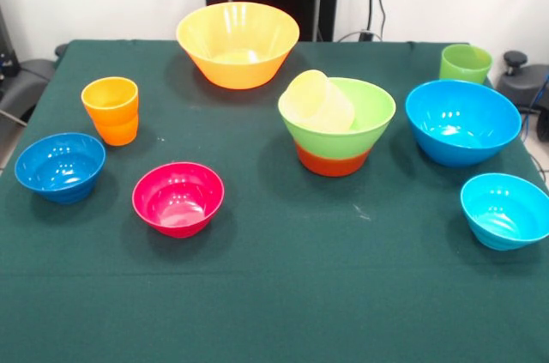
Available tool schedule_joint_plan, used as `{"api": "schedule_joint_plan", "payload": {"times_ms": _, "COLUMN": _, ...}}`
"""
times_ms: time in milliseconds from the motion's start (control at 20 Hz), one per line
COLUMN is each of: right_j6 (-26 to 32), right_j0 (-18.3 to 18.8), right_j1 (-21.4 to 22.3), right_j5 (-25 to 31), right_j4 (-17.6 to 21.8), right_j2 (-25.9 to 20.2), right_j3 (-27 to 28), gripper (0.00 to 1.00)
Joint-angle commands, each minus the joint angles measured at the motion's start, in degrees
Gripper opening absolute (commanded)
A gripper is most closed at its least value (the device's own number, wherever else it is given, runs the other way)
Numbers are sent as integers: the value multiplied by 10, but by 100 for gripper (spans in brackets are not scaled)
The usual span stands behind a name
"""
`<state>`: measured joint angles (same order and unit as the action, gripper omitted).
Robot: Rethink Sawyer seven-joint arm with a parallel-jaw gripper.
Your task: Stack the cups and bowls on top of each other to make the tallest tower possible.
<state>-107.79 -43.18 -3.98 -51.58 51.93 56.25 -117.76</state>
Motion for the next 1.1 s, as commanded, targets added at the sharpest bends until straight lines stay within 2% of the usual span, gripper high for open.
{"api": "schedule_joint_plan", "payload": {"times_ms": 50, "right_j6": 209, "right_j0": 23, "right_j1": -40, "right_j5": -36, "right_j4": -34, "right_j2": -59, "right_j3": 81, "gripper": 100}}
{"api": "schedule_joint_plan", "payload": {"times_ms": 150, "right_j6": 225, "right_j0": 32, "right_j1": -55, "right_j5": -43, "right_j4": -57, "right_j2": -61, "right_j3": 88, "gripper": 100}}
{"api": "schedule_joint_plan", "payload": {"times_ms": 400, "right_j6": 261, "right_j0": 37, "right_j1": -117, "right_j5": -81, "right_j4": -151, "right_j2": -56, "right_j3": 98, "gripper": 100}}
{"api": "schedule_joint_plan", "payload": {"times_ms": 700, "right_j6": 263, "right_j0": 34, "right_j1": -161, "right_j5": -114, "right_j4": -200, "right_j2": -46, "right_j3": 107, "gripper": 100}}
{"api": "schedule_joint_plan", "payload": {"times_ms": 1100, "right_j6": 239, "right_j0": 17, "right_j1": -208, "right_j5": -132, "right_j4": -244, "right_j2": -41, "right_j3": 126, "gripper": 100}}
